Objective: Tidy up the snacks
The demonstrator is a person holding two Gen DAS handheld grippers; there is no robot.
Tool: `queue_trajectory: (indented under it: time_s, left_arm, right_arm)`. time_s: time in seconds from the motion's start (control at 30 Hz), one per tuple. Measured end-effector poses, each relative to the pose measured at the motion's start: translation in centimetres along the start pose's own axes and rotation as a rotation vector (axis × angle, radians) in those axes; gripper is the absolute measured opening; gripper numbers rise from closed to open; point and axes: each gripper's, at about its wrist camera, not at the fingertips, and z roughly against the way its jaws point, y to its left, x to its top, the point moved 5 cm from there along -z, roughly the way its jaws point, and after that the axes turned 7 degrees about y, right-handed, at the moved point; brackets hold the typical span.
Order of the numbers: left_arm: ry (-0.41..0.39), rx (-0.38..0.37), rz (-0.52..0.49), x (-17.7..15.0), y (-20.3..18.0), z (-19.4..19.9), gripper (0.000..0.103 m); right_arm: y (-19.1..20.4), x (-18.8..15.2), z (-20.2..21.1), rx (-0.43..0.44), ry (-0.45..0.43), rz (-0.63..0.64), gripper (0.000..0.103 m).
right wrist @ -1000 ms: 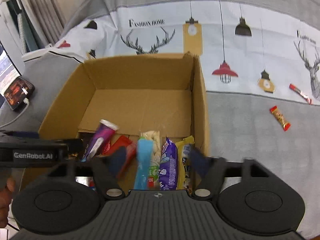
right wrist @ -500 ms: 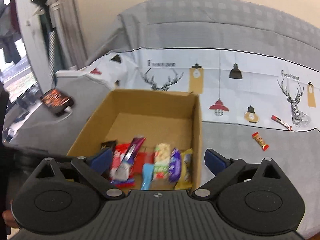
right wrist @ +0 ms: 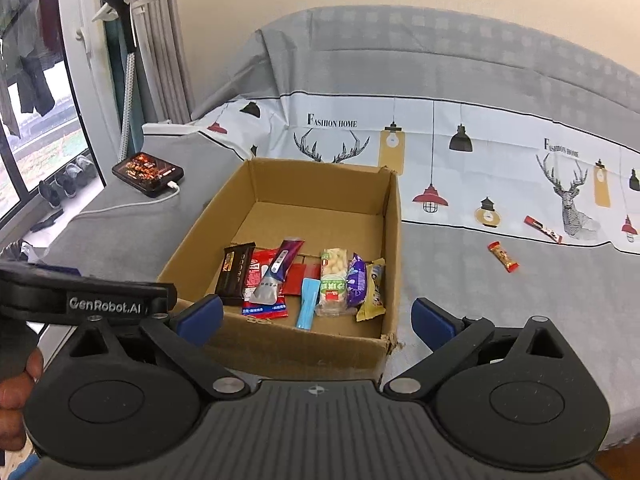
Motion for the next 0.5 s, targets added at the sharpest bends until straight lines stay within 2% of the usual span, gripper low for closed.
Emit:
queue_trajectory:
  time_s: [0.3,0.5]
  left_arm:
    - [-0.069,0.021,-0.021,-1.4,-0.5,3.2,0.103]
    - [-0.085,0.026,-0.024,-1.8,-0.7,4.1,0.103]
  right_arm:
    - [-0.3,-1.2,2.9,0.002,-0.050,-0.027,0.101]
    - [-0.4,-1.6,3.8,0.004,-0.067,-0.026,0.101]
